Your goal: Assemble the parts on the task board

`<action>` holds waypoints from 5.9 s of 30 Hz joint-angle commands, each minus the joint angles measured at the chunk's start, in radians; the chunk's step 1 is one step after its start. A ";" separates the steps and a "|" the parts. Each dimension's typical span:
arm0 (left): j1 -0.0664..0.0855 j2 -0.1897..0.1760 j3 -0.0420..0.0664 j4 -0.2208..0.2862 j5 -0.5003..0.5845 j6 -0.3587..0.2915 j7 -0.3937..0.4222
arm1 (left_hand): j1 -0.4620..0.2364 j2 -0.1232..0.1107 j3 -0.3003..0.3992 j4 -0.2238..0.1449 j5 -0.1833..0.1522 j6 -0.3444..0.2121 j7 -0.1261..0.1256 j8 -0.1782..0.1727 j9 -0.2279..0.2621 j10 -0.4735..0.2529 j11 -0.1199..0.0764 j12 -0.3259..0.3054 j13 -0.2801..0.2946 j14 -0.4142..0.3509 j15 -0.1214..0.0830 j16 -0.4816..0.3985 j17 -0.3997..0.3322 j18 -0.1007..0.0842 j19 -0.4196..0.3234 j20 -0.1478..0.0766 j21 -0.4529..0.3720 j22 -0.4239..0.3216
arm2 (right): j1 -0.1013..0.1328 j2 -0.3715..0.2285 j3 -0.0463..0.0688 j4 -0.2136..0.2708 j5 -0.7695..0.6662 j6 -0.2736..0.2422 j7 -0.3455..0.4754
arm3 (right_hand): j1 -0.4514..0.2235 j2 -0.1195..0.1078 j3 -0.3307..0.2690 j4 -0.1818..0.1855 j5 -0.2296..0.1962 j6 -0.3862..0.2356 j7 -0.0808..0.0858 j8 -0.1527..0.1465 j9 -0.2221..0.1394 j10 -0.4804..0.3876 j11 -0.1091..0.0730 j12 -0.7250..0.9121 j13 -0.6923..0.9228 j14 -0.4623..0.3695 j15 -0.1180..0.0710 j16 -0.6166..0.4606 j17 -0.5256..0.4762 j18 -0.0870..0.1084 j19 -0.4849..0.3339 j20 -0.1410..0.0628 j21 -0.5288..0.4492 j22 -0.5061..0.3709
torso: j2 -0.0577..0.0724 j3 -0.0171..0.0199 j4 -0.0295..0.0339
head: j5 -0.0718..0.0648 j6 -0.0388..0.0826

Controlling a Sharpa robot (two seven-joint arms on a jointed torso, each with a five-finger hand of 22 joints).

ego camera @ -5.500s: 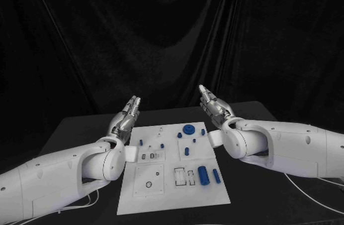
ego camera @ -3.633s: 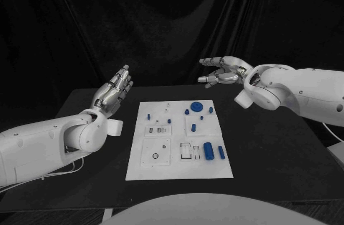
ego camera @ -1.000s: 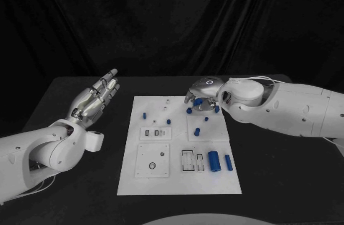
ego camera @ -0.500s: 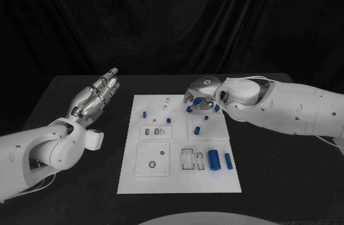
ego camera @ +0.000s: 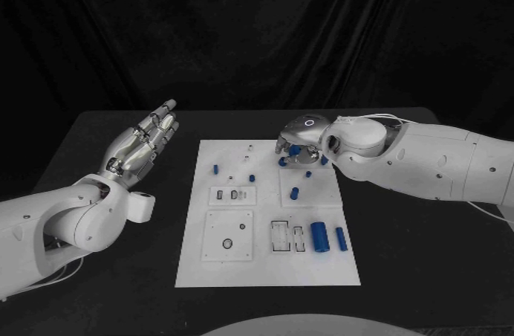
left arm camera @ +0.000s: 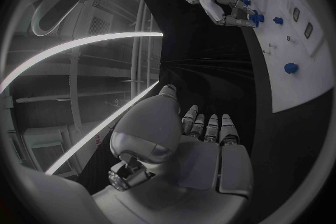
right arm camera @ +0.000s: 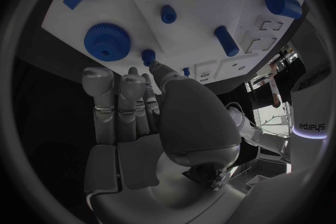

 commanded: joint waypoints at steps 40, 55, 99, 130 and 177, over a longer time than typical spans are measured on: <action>0.003 0.018 0.001 -0.028 -0.002 0.040 0.139 | 0.024 0.004 0.010 -0.001 0.015 0.024 0.023 0.006 0.003 -0.003 0.030 -0.007 -0.001 0.001 -0.013 -0.004 -0.001 -0.004 -0.001 0.033 -0.004 -0.001 | -0.028 0.013 0.001 -0.029 0.038 -0.115 0.050 | 0.066 0.023 0.104 -0.038 -0.036 0.217 0.029 0.081 0.053 0.156 -0.037 0.016 0.001 -0.002 -0.020 0.024 0.020 -0.014 -0.033 -0.018 0.041 0.071 | 0.001 -0.0003 0.0023 | 0.007 -0.013; 0.003 0.050 0.001 -0.060 -0.002 0.043 0.137 | 0.028 0.004 0.011 -0.002 0.018 0.027 0.025 0.007 0.004 -0.003 0.032 -0.007 -0.001 0.001 -0.011 -0.004 -0.001 -0.003 -0.001 0.038 -0.004 -0.001 | 0.051 0.092 0.001 -0.073 0.200 -0.084 0.036 | 0.064 0.017 0.095 -0.038 -0.070 0.214 0.043 0.072 0.061 0.167 -0.023 -0.003 -0.003 0.003 -0.008 0.034 0.031 -0.018 -0.032 -0.013 0.055 0.094 | 0.002 -0.0028 0.0019 | 0.042 -0.017; 0.003 0.060 0.001 -0.061 -0.002 0.046 0.126 | 0.036 0.003 0.014 -0.003 0.025 0.039 0.028 0.009 0.005 -0.003 0.034 -0.007 -0.001 0.001 -0.010 -0.004 -0.001 0.000 -0.001 0.042 -0.004 -0.001 | 0.001 0.275 0.002 -0.313 0.212 -0.058 0.068 | 0.052 0.008 0.093 -0.025 -0.075 0.186 0.053 0.046 0.059 0.142 -0.011 -0.009 -0.004 0.000 0.007 0.046 0.046 -0.020 -0.034 0.001 0.066 0.115 | 0.013 -0.0020 0.0175 | 0.021 0.009; 0.003 0.076 0.001 -0.076 -0.002 0.062 0.116 | 0.051 0.006 0.023 -0.004 0.037 0.068 0.041 0.014 0.009 -0.003 0.047 -0.007 -0.001 0.001 -0.002 -0.004 -0.001 0.003 -0.001 0.051 -0.004 -0.001 | -0.010 0.299 0.002 -0.335 0.212 -0.034 0.075 | 0.035 0.000 0.089 -0.007 -0.083 0.162 0.052 0.023 0.056 0.108 -0.008 -0.009 -0.004 -0.016 0.004 0.038 0.037 -0.016 -0.051 0.003 0.054 0.115 | 0.014 -0.0019 0.0172 | 0.018 0.008; 0.003 0.054 0.001 -0.089 -0.002 0.091 0.096 | 0.079 0.008 0.040 -0.010 0.063 0.070 0.055 0.016 0.008 -0.003 0.064 -0.007 -0.001 0.001 0.022 -0.004 -0.001 0.006 -0.001 0.080 -0.004 -0.001 | 0.082 -0.101 0.000 0.014 0.217 -0.022 -0.054 | -0.021 0.008 -0.081 0.028 -0.077 -0.005 0.009 0.003 0.015 -0.004 -0.059 1.025 0.848 -0.159 0.002 0.025 0.070 0.031 -0.231 0.008 -0.350 -0.035 | 0.014 -0.0053 -0.0046 | 0.036 0.013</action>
